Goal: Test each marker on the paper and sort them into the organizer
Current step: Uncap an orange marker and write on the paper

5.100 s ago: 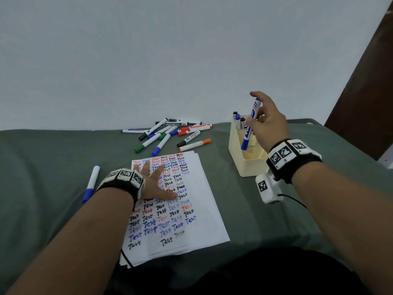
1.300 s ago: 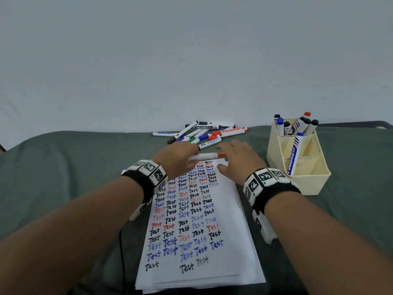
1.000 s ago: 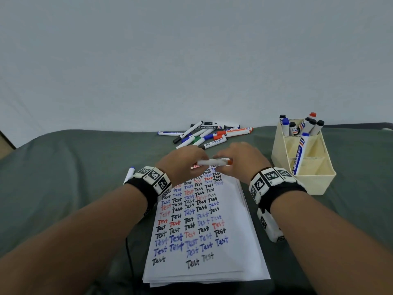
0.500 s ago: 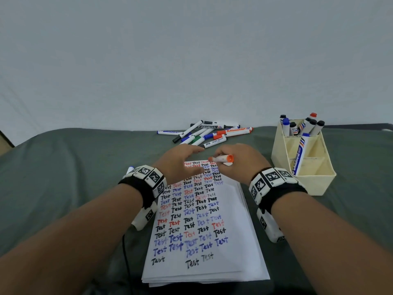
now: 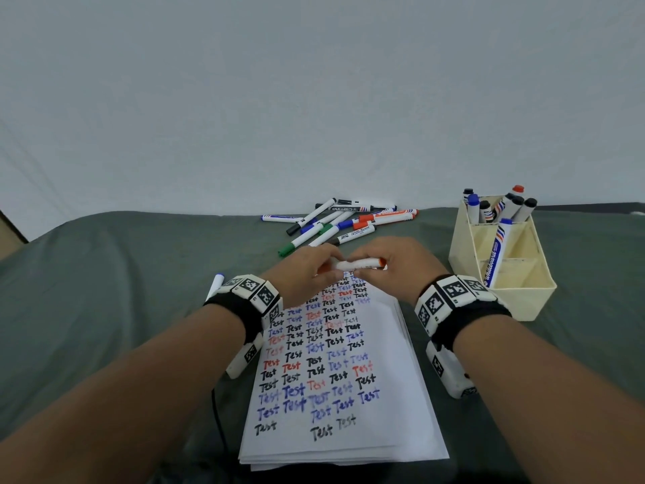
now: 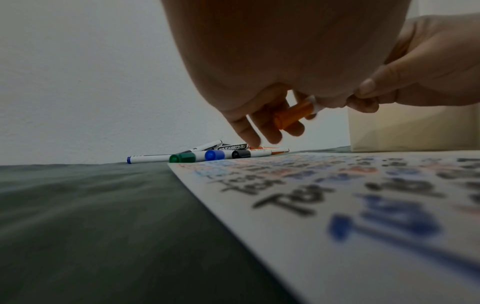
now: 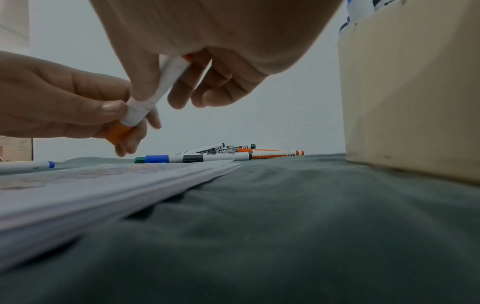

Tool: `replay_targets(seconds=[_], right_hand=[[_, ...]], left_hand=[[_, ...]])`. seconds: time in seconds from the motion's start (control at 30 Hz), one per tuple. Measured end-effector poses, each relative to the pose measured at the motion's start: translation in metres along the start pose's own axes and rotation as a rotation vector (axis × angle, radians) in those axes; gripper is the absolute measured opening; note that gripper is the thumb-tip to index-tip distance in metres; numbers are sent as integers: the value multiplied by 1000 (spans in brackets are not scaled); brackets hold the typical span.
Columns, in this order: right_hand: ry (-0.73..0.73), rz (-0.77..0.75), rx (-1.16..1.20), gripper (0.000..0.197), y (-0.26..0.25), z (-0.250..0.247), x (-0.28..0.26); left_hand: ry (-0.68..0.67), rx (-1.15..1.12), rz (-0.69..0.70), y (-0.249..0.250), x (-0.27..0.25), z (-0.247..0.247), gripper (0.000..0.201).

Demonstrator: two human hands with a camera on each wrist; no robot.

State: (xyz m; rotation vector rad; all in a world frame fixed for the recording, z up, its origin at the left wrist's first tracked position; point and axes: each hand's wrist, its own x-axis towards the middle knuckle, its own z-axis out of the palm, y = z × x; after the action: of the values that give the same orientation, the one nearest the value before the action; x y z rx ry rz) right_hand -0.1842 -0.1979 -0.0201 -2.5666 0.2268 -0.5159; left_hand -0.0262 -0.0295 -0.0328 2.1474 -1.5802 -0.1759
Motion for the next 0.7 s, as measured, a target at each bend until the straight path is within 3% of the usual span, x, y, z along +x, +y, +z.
replay_targets(seconds=[0.2,0.37,0.5,0.63,0.7], right_hand=[[-61,36,-169,31,5,3,5],[-99,64,-142,30,3,1,5],[-102,73,-114,26,2,1,5],[-103,104,-116,21,1,2,5],[-94,119,-122,20,0,2,5]], left_hand=[[-109,49,-61,4,-1,1,9],[-107,46,-102,-1,-1,-1,20],[-77,58,-106,-7,-3,-4,27],[22,41,-216,-5,-4,-4,51],[104,56,-289,-7,-5,-6,36]])
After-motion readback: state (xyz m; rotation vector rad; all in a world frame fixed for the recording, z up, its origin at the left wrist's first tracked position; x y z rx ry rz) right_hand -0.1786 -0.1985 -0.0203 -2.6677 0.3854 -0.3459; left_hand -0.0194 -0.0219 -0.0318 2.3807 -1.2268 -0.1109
